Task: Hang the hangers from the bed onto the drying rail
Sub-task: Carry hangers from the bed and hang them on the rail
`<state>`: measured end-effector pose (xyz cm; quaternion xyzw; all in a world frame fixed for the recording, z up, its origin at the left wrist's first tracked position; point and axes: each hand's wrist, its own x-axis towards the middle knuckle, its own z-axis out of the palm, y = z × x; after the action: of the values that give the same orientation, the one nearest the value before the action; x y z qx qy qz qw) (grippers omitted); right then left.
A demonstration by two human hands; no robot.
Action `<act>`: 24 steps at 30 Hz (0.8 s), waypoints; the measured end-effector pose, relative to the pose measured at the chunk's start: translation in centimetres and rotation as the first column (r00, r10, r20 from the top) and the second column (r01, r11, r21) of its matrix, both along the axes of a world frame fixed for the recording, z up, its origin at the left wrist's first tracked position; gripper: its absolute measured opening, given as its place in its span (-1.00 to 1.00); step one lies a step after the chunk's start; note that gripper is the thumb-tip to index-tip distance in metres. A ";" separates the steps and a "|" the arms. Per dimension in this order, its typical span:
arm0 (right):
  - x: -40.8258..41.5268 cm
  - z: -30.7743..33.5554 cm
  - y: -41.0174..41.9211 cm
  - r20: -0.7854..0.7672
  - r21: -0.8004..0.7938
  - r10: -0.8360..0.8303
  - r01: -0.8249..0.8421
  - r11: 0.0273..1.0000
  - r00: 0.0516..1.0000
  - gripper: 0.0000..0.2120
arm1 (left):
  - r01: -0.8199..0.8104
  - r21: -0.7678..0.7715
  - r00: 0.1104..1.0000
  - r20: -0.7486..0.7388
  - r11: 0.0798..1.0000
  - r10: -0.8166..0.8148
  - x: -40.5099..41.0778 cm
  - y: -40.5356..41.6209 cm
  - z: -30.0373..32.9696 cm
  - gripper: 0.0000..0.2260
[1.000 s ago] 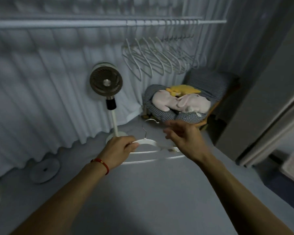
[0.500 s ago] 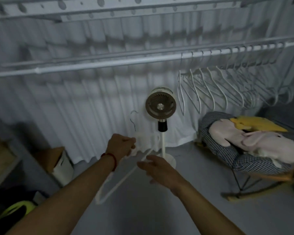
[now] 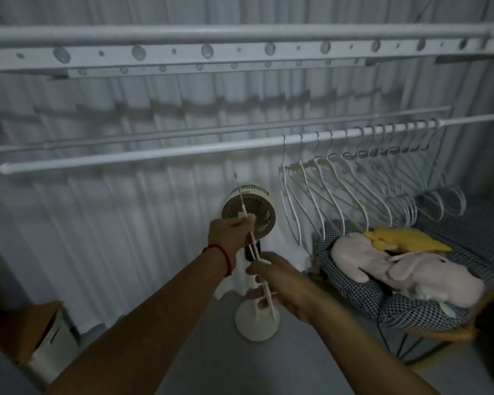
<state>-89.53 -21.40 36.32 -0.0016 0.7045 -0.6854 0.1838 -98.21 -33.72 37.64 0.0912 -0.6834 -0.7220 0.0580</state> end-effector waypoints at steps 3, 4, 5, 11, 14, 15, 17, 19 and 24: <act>-2.1 2.0 0.3 -0.097 0.042 -0.078 0.082 0.996 0.992 -0.71 | 0.072 -0.079 0.994 -0.072 0.994 -0.077 -2.9 -1.2 3.4 -0.84; -2.7 2.5 0.4 -0.121 0.028 -0.090 0.094 0.995 0.989 -0.69 | 0.061 -0.197 0.984 -0.150 0.978 -0.092 -4.0 -2.1 4.4 -0.90; -3.4 3.2 0.5 -0.142 0.008 -0.109 0.111 0.994 0.984 -0.68 | 0.017 -0.349 0.963 -0.248 0.937 -0.110 -5.2 -3.1 5.4 -0.90; -7.1 7.0 0.9 -0.221 0.019 -0.139 0.146 0.989 0.965 -0.90 | -0.536 -0.787 0.728 -0.614 0.305 -0.305 -11.8 -8.0 9.2 -0.59; -8.7 8.0 0.3 -0.203 0.084 -0.135 0.154 0.984 0.970 -0.85 | -0.421 -0.904 0.858 -0.423 0.074 -0.292 -14.3 -9.2 9.5 -0.40; -9.1 8.2 0.1 -0.193 0.102 -0.136 0.158 0.982 0.972 -0.84 | -0.387 -0.921 0.878 -0.382 0.042 -0.288 -14.7 -9.5 9.4 -0.37; -9.7 8.3 -0.1 -0.159 0.128 -0.144 0.165 0.978 0.977 -0.81 | -0.356 -0.934 0.890 -0.344 0.016 -0.300 -15.3 -10.0 9.2 -0.33; -9.9 8.1 -0.4 -0.117 0.133 -0.161 0.176 0.975 0.980 -0.79 | -0.370 -0.929 0.880 -0.352 0.004 -0.318 -15.6 -10.3 8.9 -0.32; -10.6 6.8 -0.5 -0.075 0.118 -0.219 0.227 0.967 0.973 -0.79 | -0.394 -0.919 0.862 -0.375 0.015 -0.342 -15.9 -10.6 8.8 -0.32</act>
<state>-100.10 -21.95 43.09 0.0683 0.7474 -0.6555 0.0836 -114.11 -44.31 46.43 -0.1562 -0.9421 -0.0218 0.2958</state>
